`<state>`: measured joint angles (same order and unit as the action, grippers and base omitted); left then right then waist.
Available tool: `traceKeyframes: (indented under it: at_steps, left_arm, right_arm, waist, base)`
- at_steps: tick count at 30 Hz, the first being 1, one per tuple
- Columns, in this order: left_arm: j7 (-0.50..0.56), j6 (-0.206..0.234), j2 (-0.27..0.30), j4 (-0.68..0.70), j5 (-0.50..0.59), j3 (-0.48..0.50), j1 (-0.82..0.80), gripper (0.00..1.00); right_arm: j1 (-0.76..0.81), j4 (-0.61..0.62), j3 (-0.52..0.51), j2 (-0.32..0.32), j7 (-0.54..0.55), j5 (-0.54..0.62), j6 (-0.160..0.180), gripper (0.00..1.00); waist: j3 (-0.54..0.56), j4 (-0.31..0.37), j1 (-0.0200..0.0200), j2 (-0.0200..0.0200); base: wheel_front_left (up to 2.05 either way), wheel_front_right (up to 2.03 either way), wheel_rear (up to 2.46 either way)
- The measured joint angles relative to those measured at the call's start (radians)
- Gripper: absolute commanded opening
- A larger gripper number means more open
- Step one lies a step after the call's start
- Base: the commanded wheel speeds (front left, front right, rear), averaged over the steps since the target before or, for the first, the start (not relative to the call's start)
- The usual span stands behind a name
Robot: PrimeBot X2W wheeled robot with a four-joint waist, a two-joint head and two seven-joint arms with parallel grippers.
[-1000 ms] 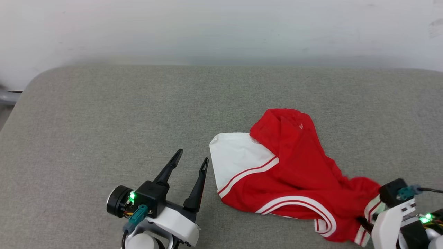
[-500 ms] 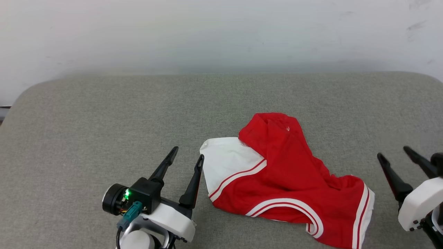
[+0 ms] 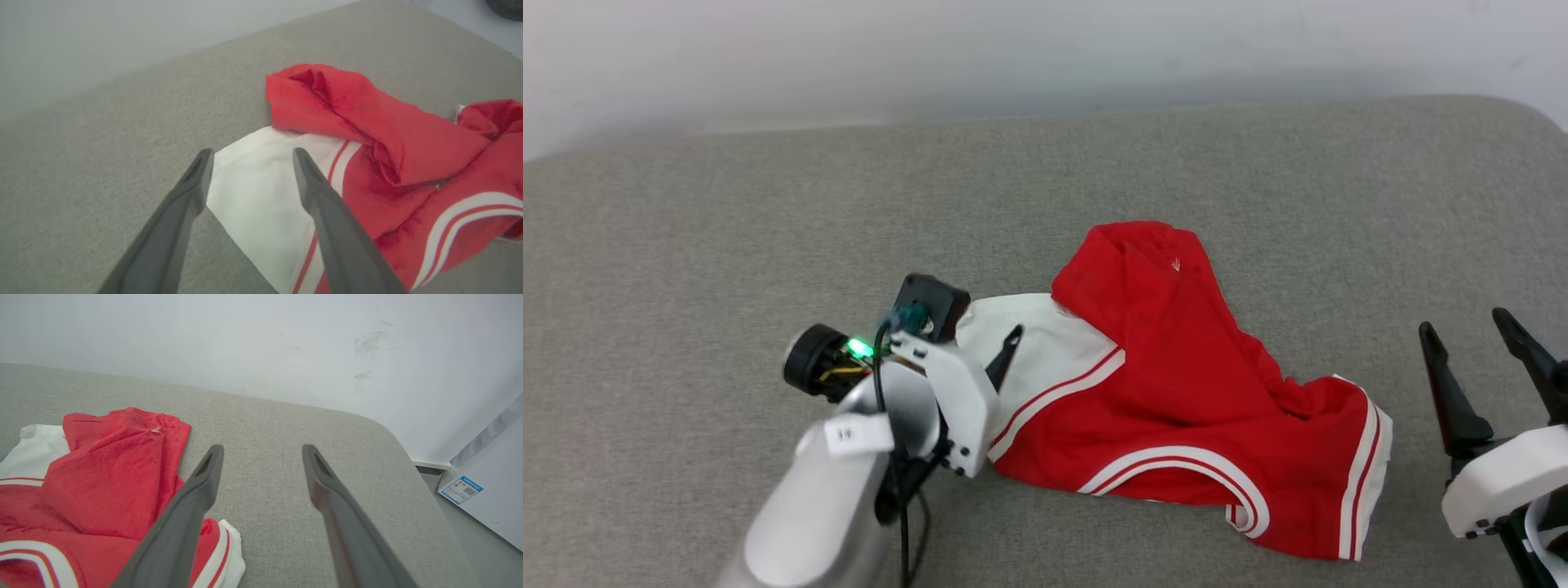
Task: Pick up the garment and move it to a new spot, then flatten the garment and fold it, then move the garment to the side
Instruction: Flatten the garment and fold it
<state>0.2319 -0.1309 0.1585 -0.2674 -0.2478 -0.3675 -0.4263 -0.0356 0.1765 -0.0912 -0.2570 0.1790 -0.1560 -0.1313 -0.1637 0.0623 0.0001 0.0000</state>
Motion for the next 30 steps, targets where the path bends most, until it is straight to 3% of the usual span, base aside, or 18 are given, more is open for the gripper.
traceKeyframes:
  at_steps: [4,7,12,21,22,23,30]
  left_arm:
    - [0.236,0.0,0.062,-0.043,-0.01,-0.024,-0.089,1.0]
    - [0.333,0.0,0.087,-0.073,-0.012,-0.027,-0.134,1.0]
    - [0.384,0.0,0.103,-0.122,-0.018,-0.042,-0.192,1.0]
    - [0.37,0.0,0.114,-0.247,-0.03,-0.082,-0.235,0.97]
    - [0.365,0.0,0.112,-0.258,-0.041,-0.084,-0.236,0.4]
    - [0.362,0.0,0.11,-0.264,-0.05,-0.089,-0.238,0.0]
    - [0.28,0.004,0.103,-0.292,-0.103,-0.083,-0.226,0.0]
  right_arm:
    - [0.0,0.033,0.017,0.022,0.015,0.008,0.0,1.0]
    - [-0.002,0.043,0.025,0.036,0.016,0.01,0.0,1.0]
    - [-0.001,0.04,0.041,0.05,0.023,0.013,0.0,1.0]
    - [-0.018,0.025,0.053,0.044,0.006,0.013,0.0,1.0]
    - [-0.02,0.023,0.054,0.044,0.005,0.013,0.0,1.0]
    - [-0.022,0.021,0.054,0.043,0.005,0.013,0.0,1.0]
    - [-0.021,0.002,0.048,0.031,0.007,0.015,0.0,1.0]
  waist:
    - [-0.028,0.026,0.0,0.0]
    - [-0.052,0.045,0.0,0.0]
    - [-0.098,0.07,0.0,0.0]
    - [-0.148,0.092,0.0,0.0]
    - [-0.15,0.092,0.0,0.0]
    - [-0.151,0.091,0.0,0.0]
    - [-0.136,0.065,0.0,0.0]
  base:
    - [0.0,0.0,0.0]
    - [0.0,0.0,0.0]
    - [0.0,0.0,0.0]
    - [0.0,0.0,0.0]
    - [0.0,0.0,0.0]
    - [0.0,0.0,0.0]
    - [0.0,0.0,0.0]
